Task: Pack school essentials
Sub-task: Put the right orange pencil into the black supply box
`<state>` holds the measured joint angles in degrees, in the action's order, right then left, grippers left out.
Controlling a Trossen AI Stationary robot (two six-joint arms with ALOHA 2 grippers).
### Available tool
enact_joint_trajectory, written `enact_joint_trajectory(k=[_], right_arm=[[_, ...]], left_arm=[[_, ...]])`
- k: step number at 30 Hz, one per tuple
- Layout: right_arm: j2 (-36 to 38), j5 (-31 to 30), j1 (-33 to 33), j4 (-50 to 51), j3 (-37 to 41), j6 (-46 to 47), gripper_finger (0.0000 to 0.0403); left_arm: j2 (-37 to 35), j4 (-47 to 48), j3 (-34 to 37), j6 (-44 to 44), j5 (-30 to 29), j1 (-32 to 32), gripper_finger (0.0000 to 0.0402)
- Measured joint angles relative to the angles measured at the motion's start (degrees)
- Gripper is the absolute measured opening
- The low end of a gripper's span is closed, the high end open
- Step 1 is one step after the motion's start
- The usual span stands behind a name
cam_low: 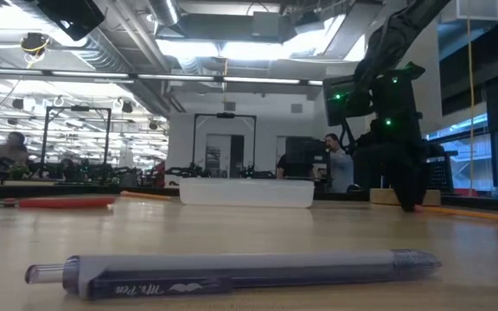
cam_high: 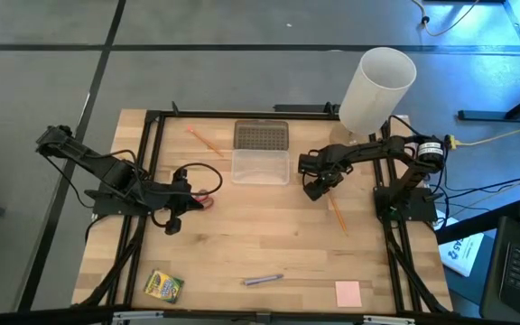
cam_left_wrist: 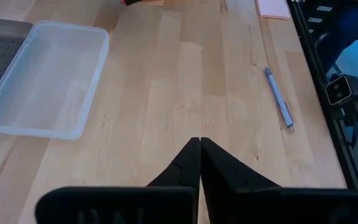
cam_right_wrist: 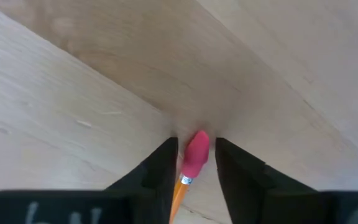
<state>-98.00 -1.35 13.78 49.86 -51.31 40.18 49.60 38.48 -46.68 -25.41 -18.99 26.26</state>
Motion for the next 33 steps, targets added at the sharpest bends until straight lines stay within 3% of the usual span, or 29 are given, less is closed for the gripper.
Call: enact_joint_trajectory(k=[10,25,33], right_arm=[[-0.07,0.08,-0.04,-1.13,0.13,-1.47,0.0032],[-0.13,-0.14,-0.40,-1.41,-0.05,-1.89,0.0036],[-0.37,-1.70,-2.97,0.35,-5.75,-4.54,0.0036]], left_arm=[[0.00,0.00,0.00,0.01,0.01,0.01,0.0002],[0.00,0.00,0.00,0.04,-0.01,0.00,0.0007],[0.00,0.00,0.00,0.02,-0.01,0.00,0.0003]])
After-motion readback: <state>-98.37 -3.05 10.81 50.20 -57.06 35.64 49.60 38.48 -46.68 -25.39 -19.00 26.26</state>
